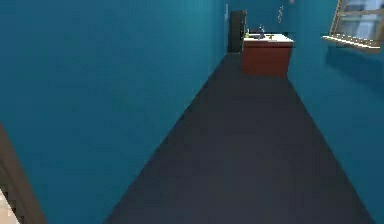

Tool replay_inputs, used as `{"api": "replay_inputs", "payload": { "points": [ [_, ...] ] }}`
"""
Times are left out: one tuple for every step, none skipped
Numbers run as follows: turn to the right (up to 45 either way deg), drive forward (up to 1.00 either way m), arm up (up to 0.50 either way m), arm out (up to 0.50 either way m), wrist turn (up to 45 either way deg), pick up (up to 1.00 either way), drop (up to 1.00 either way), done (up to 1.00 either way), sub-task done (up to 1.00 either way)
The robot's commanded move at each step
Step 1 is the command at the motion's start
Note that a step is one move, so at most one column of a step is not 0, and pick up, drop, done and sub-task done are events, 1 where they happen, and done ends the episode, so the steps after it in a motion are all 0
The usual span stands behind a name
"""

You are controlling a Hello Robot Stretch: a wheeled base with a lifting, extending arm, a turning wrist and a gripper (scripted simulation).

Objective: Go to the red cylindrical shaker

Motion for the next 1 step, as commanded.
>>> {"api": "replay_inputs", "payload": {
  "points": [
    [45.0, 0.0, 0.0, 0.0, 0.0, 0.0, 0.0, 0.0, 0.0]
  ]
}}
